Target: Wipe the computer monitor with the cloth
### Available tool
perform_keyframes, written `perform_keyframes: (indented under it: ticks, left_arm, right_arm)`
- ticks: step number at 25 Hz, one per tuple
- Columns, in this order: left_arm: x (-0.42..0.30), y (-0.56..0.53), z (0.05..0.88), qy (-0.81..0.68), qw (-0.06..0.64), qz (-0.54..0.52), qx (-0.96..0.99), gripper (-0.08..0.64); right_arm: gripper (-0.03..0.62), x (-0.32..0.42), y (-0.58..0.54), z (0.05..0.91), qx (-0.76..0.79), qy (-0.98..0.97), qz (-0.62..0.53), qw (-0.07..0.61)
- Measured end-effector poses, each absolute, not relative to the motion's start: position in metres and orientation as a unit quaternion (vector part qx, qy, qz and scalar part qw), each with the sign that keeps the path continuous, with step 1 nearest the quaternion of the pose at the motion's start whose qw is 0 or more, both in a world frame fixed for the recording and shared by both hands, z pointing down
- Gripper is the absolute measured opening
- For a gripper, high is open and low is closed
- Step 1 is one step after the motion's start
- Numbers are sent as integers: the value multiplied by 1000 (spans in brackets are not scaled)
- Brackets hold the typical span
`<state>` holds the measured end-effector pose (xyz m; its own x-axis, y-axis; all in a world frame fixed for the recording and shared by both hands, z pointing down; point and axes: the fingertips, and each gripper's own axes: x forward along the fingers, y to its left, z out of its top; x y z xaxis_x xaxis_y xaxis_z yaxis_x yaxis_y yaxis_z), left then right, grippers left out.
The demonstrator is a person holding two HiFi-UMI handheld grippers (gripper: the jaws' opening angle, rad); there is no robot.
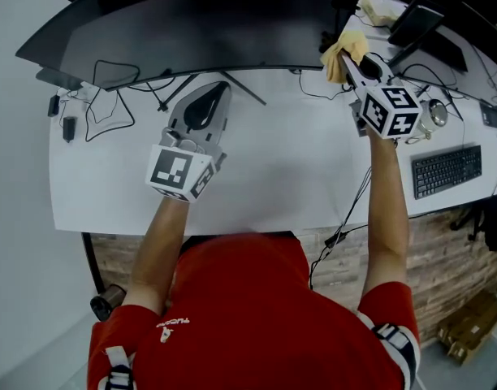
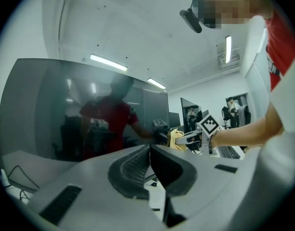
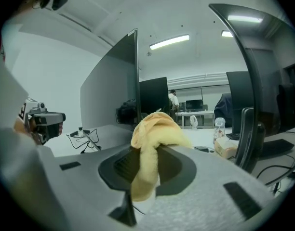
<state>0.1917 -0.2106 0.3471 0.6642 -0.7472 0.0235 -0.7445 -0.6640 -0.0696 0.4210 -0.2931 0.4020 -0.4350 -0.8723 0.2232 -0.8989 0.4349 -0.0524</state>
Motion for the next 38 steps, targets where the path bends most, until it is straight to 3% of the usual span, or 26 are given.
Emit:
perform_keyframes:
  ticks: [14, 38]
  left_arm:
    - [192, -216, 369, 408, 16, -36, -912, 9]
    - [159, -218, 378, 424, 4, -49, -904, 9]
  right_arm:
    - [75, 420, -294, 496, 521, -832, 139, 128]
    - [75, 375, -292, 561, 505, -830, 173, 164]
